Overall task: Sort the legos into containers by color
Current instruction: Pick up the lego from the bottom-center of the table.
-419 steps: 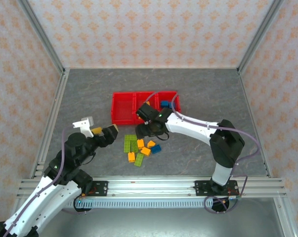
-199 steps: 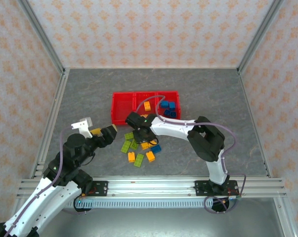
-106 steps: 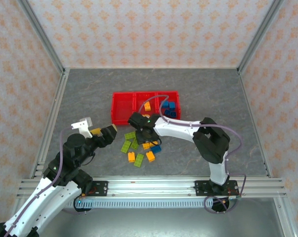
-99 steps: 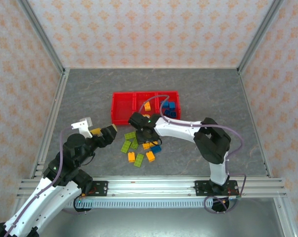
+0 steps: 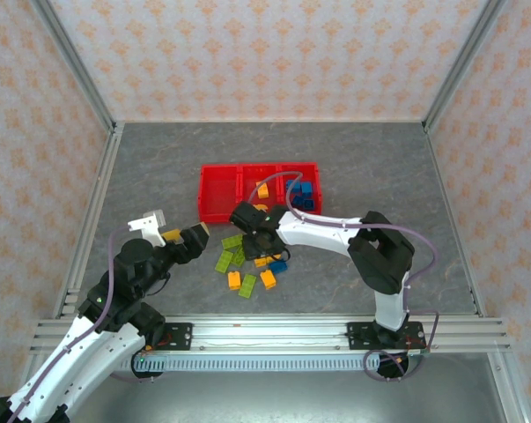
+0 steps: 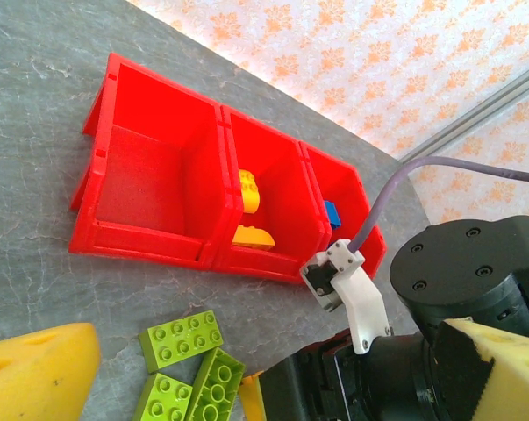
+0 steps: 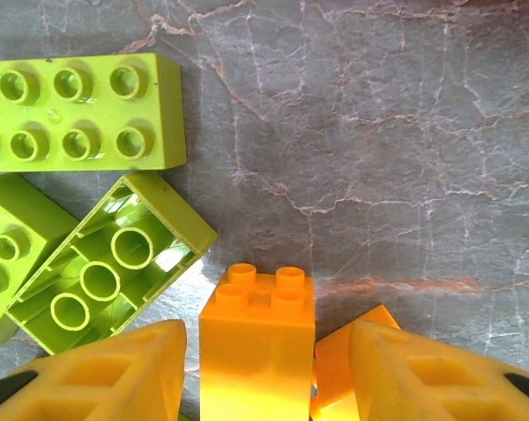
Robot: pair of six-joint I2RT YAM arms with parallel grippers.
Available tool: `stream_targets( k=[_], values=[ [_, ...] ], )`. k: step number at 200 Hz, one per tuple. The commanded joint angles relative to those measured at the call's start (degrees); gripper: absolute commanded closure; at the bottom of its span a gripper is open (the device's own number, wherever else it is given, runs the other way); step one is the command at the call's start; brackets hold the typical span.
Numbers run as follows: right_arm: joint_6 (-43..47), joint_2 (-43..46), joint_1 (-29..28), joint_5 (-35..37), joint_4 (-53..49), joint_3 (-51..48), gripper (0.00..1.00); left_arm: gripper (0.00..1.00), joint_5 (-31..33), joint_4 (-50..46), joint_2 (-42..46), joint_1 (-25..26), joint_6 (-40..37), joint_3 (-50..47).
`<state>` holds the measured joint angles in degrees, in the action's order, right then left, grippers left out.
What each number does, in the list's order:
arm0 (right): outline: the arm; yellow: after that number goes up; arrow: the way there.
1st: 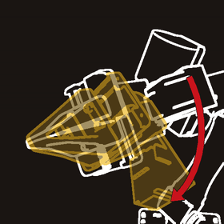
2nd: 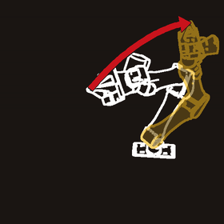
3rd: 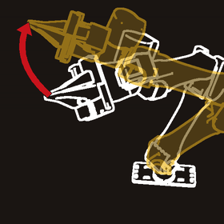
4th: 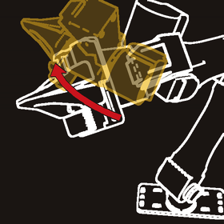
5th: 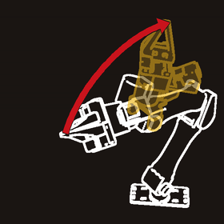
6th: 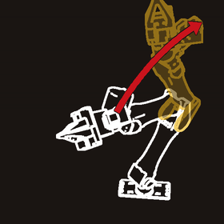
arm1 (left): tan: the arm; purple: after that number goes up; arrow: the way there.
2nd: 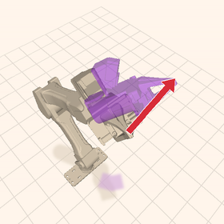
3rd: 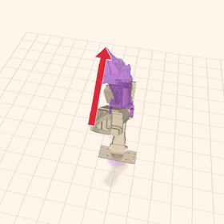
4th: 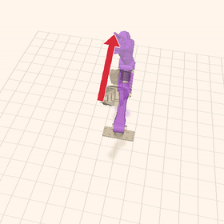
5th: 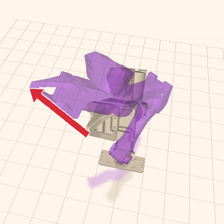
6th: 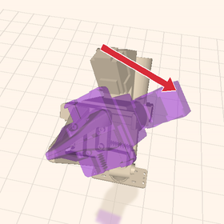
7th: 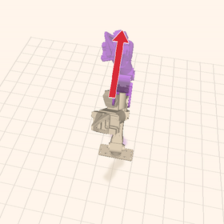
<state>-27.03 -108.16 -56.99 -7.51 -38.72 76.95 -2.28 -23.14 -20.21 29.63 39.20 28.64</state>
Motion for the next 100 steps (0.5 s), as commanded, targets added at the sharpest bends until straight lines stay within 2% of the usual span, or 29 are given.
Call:
stream_targets(
  k=[1, 34, 100],
  values=[
    [0.2, -0.8, -0.9, 1.1, -1.4, 1.0, 0.5, 0.01, 0.4, 1.3, 0.4, 0.4, 0.6, -0.4],
    [0.9, -3.1, -1.3, 3.1, -3.4, 2.4, 0.51, 0.01, 0.2, 1.4, 0.2, 0.3, 0.5, -0.5],
    [2.2, -6.3, -1.2, 7.0, -6.1, 4.4, 0.59, 0.01, 0.2, 1.5, 0.2, 0.4, 0.5, -0.5]
  ],
)
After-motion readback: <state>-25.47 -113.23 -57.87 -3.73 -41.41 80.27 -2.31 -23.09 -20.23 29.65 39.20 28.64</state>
